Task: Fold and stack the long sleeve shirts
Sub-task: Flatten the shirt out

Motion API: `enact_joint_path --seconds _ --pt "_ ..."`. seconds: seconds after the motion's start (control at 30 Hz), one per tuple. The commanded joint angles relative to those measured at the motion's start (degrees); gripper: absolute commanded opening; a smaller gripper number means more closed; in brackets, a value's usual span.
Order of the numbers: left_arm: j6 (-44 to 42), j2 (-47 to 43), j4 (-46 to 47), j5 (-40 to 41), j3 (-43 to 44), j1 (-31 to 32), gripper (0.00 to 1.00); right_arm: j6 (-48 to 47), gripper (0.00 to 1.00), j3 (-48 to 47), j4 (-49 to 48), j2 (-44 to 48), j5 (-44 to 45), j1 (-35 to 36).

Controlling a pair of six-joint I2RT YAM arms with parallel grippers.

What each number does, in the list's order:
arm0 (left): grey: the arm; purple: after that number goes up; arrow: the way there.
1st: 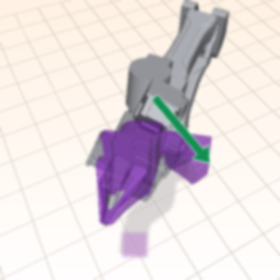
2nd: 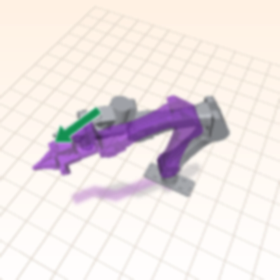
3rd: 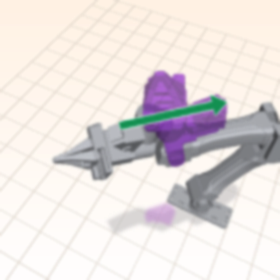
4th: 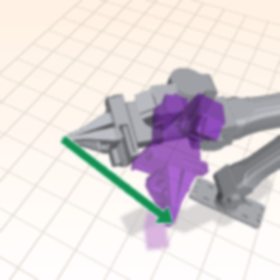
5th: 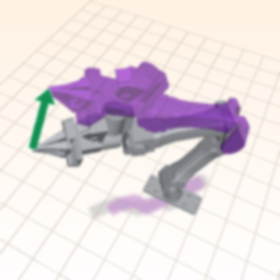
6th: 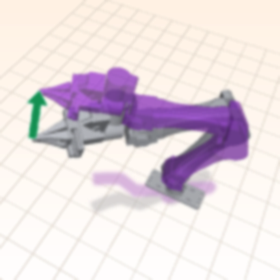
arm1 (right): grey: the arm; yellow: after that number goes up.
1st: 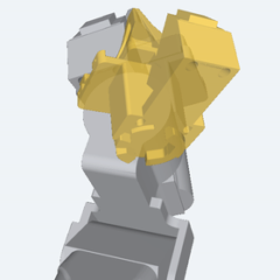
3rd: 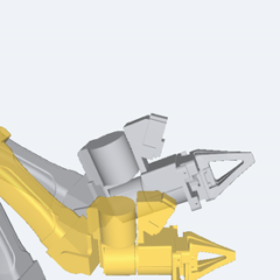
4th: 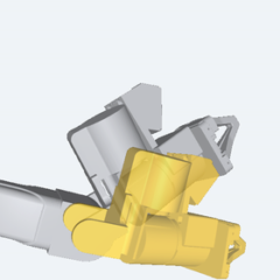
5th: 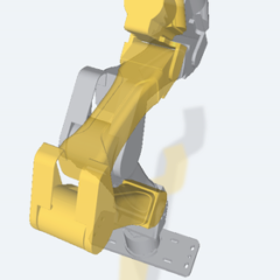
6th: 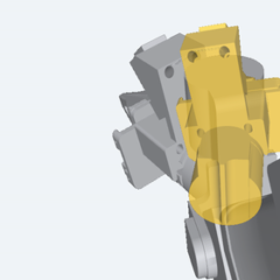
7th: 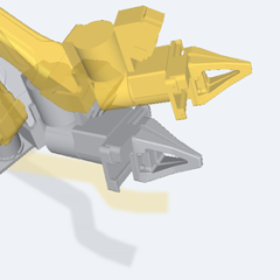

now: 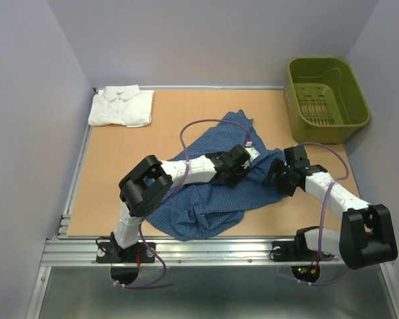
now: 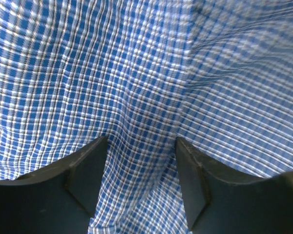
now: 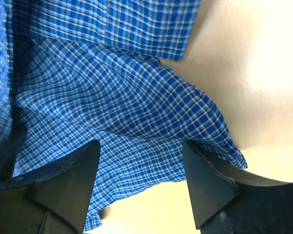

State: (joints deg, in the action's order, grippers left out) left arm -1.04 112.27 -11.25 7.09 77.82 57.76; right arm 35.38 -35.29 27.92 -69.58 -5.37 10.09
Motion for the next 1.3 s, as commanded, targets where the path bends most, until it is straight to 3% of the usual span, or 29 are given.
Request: enact_joint_path --seconds 0.0,0.17,0.3,0.57,0.83,1.27 --pt "0.1 1.7 -0.2 5.1 3.6 -0.4 0.58 -0.7 0.73 1.5 -1.8 0.1 0.7 -0.2" --pt "0.2 2.0 -1.1 7.0 5.4 -1.5 0.35 -0.7 0.73 1.8 -1.8 -0.1 0.9 -0.2" --pt "-0.3 -1.1 -2.8 10.0 8.3 -3.7 0.03 -0.8 0.73 2.2 -1.8 -0.2 1.1 -0.2" --pt "-3.1 -6.3 -5.3 14.5 14.3 -14.5 0.01 -0.8 0.71 2.5 -1.8 -1.7 1.1 -0.2" --pt "-2.3 -2.4 -4.7 23.1 24.2 -28.2 0.0 -0.5 0.69 2.6 -1.6 -1.5 1.7 -0.2" --pt "5.2 6.7 -4.0 30.3 39.9 -38.2 0.01 -0.1 0.69 2.1 1.2 -0.2 1.6 -0.2"
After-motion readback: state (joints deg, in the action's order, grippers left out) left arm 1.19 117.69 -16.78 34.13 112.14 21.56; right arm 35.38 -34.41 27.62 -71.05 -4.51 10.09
